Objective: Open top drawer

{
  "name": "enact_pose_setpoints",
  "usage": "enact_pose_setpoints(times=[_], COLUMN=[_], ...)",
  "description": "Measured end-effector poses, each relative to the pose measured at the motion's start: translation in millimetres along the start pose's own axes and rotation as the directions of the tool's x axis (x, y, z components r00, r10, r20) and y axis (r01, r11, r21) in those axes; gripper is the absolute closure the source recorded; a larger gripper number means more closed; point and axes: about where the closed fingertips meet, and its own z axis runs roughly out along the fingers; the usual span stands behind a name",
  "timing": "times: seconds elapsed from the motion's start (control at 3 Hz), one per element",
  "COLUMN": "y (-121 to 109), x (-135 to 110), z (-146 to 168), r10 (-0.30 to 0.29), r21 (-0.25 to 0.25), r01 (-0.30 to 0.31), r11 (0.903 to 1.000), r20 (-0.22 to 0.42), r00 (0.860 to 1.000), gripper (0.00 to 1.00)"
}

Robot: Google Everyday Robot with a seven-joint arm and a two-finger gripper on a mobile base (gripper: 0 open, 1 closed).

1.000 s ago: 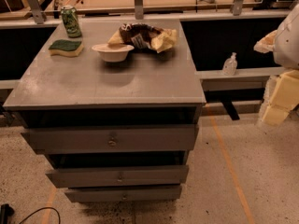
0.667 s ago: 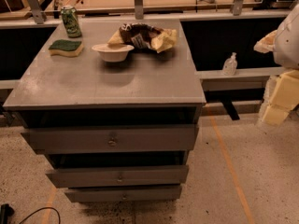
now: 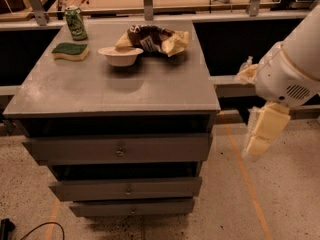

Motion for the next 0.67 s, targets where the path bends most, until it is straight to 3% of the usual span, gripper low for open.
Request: enact_pose_setpoints(times=[0.33,0.67], y=[18.6,33.5], x=[-17.0,-41.3], z=[59.2,103.6], r10=[-0.025,-0.092], r21=[-0.107,-0.139], r01=[0.032,0.113], r11=[0.9938,0.9838], r20=[0.061,0.15], r00=[0.998,0.984], gripper=[0.0,0.0])
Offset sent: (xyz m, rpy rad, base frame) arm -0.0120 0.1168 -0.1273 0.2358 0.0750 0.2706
